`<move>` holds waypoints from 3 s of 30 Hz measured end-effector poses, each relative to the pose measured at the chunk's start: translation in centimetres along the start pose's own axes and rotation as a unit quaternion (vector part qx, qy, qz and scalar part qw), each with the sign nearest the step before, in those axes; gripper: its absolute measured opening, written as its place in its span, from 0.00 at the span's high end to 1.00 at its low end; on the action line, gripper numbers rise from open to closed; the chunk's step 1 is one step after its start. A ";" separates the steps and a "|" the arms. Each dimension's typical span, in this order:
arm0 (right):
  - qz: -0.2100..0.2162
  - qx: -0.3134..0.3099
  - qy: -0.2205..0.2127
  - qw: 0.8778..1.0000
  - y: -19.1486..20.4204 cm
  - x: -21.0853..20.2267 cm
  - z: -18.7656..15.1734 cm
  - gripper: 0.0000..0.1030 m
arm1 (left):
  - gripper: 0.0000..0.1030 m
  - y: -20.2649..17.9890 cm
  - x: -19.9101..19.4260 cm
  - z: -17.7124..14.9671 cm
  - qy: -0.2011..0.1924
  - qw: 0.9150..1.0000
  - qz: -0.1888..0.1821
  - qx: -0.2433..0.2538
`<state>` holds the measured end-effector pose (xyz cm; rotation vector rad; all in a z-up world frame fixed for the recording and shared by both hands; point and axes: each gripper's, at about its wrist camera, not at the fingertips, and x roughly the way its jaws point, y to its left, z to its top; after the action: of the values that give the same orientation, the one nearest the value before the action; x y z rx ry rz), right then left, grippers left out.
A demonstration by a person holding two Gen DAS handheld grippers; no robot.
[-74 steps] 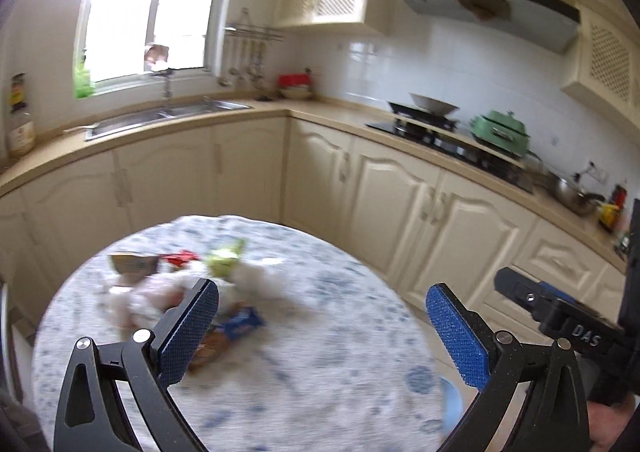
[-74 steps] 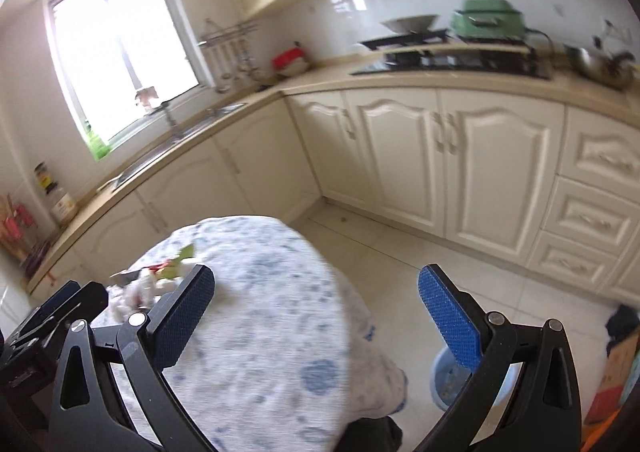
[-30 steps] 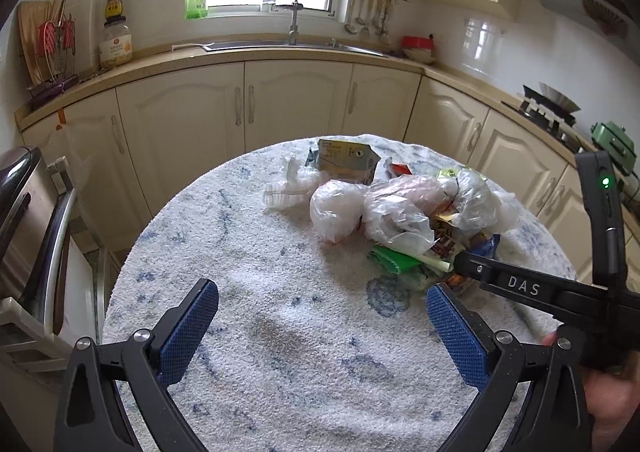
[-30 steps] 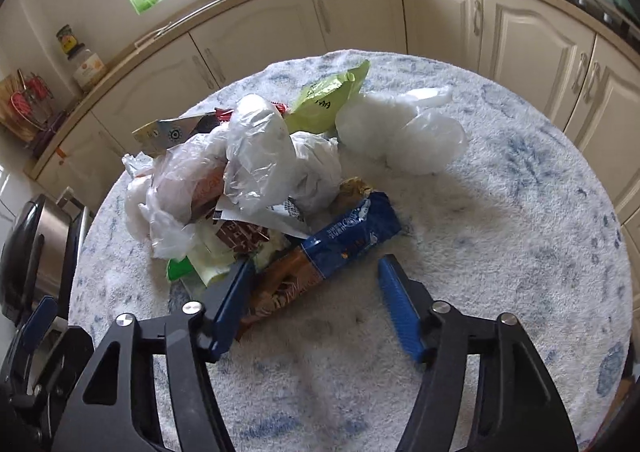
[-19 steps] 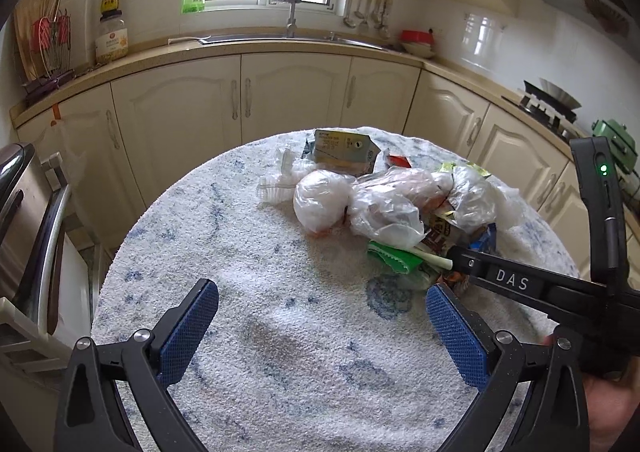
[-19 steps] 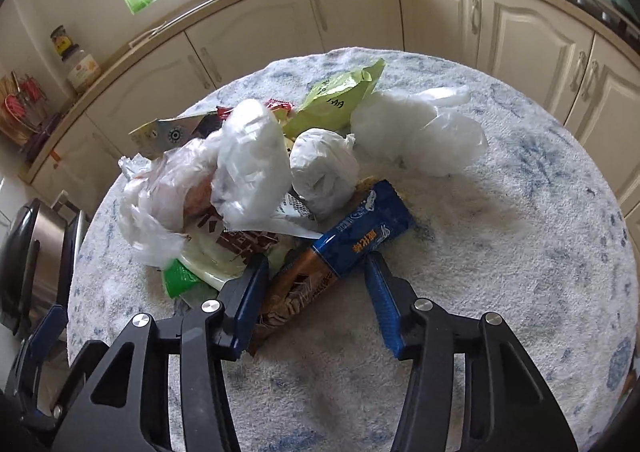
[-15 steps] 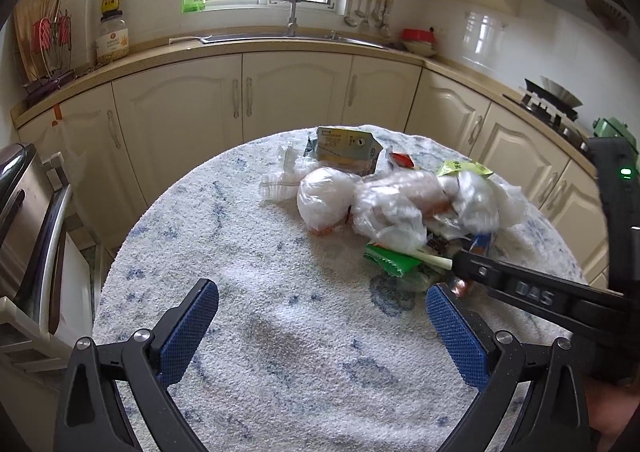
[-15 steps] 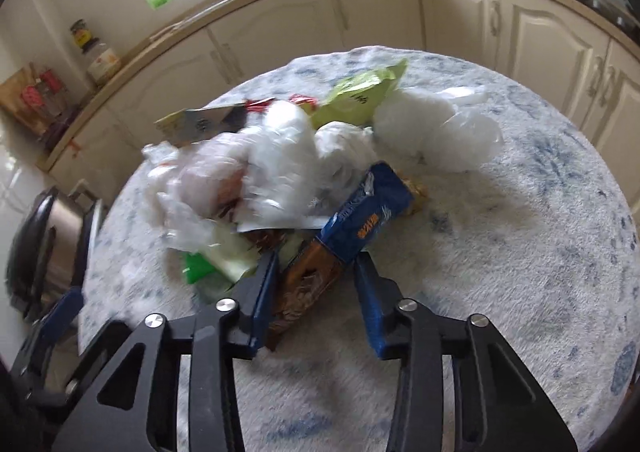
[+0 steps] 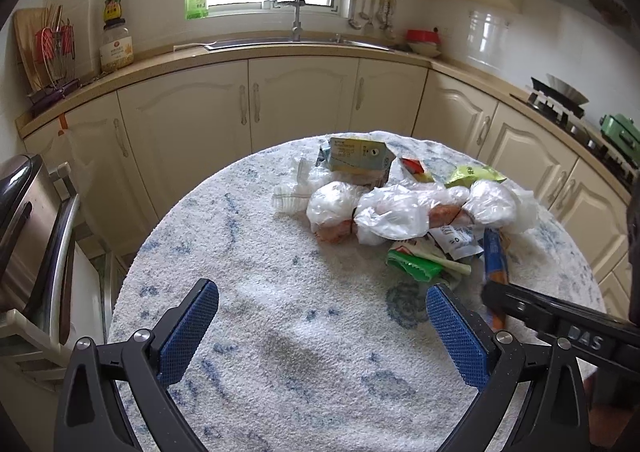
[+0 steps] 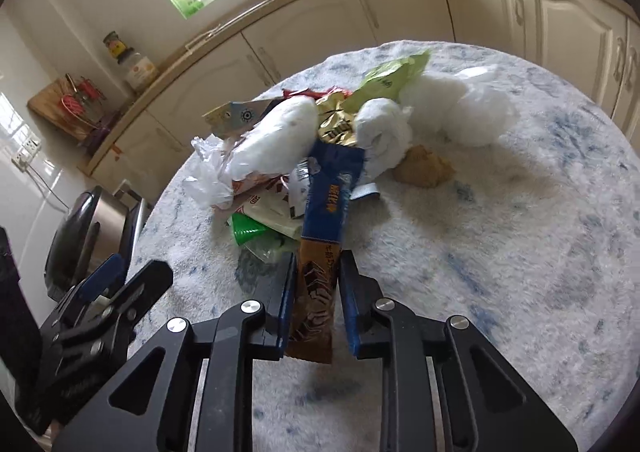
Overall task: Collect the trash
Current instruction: 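Grasp the blue-and-brown chocolate bar with the right gripper, then grasp the clear bag holding orange bread with the left gripper, then carry both items to the bin and open the right gripper over it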
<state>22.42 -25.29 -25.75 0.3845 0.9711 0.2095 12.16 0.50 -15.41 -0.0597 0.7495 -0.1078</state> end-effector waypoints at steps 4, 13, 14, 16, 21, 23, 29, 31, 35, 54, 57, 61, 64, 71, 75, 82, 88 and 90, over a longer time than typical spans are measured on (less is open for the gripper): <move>-0.002 0.013 -0.013 1.000 -1.6 -1.8 -0.3 0.81 | 0.01 -0.9 0.5 0.9 -0.006 1.000 0.004 0.022; -0.047 -0.018 0.013 0.999 -1.8 0.5 0.3 0.78 | 0.01 -3.1 2.4 1.1 0.011 0.998 0.011 0.057; -0.050 -0.022 0.009 0.998 -2.0 0.5 0.4 0.78 | 0.01 -3.2 2.6 1.2 0.013 0.998 0.012 0.057; -0.060 -0.045 0.007 0.997 -1.6 0.9 0.6 0.81 | 0.01 -3.2 3.0 1.4 0.016 0.998 0.011 0.053; -0.039 -0.031 -0.001 0.999 -2.6 0.1 0.5 0.81 | 0.01 -3.3 3.6 2.6 0.007 0.999 -0.006 0.036; -0.029 -0.028 0.000 0.999 -3.0 -0.2 0.6 0.81 | 0.01 -3.4 4.2 2.8 0.004 0.999 0.002 0.047; -0.029 -0.027 0.004 0.999 -3.9 -0.4 0.6 0.81 | 0.01 -4.8 8.0 3.9 -0.003 0.985 0.031 0.172; -0.029 -0.026 0.006 0.999 -4.0 -0.3 0.6 0.82 | 0.00 -5.5 9.7 4.1 0.007 0.976 0.050 0.210; -0.030 -0.024 0.006 0.999 -3.9 -0.2 0.8 0.81 | 0.26 -5.8 11.0 4.7 0.021 0.974 -0.028 0.225; 0.005 -0.022 -0.063 0.998 -4.3 -7.5 -0.4 0.81 | 0.79 -3.9 1.7 2.2 -0.029 0.990 -0.095 0.100; 0.010 -0.023 -0.074 0.997 -4.5 -9.1 -0.7 0.81 | 0.82 -3.3 0.2 1.4 -0.036 0.990 -0.105 0.083; 0.010 -0.024 -0.091 0.996 -5.0 -11.2 -1.2 0.81 | 0.82 -3.9 -1.8 0.8 -0.055 0.988 -0.116 0.082; 0.009 -0.021 -0.102 0.995 -5.6 -12.6 -1.5 0.81 | 0.82 -4.9 -3.0 0.6 -0.064 0.986 -0.133 0.081; -0.008 -0.003 -0.142 0.990 -8.1 -17.0 -2.2 0.81 | 0.82 -8.2 -6.4 0.3 -0.091 0.973 -0.187 0.097; -0.024 0.017 -0.166 0.986 -10.8 -20.0 -2.6 0.81 | 0.82 -11.8 -7.4 0.4 -0.095 0.963 -0.228 0.112; -0.090 0.067 -0.199 0.973 -17.9 -25.2 -4.3 0.81 | 0.82 -21.0 -6.7 0.1 -0.058 0.933 -0.324 0.142; -0.159 0.126 -0.201 0.958 -25.6 -28.2 -7.0 0.81 | 0.82 -29.8 -3.0 -1.3 0.027 0.906 -0.389 0.163; -0.174 0.150 -0.194 0.954 -28.3 -28.6 -7.7 0.81 | 0.82 -32.6 -1.5 -2.3 0.057 0.900 -0.397 0.172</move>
<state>0.27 -59.11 -19.45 0.5027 0.6646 -0.3312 7.01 -31.74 -13.08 -0.0187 0.7765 -1.0325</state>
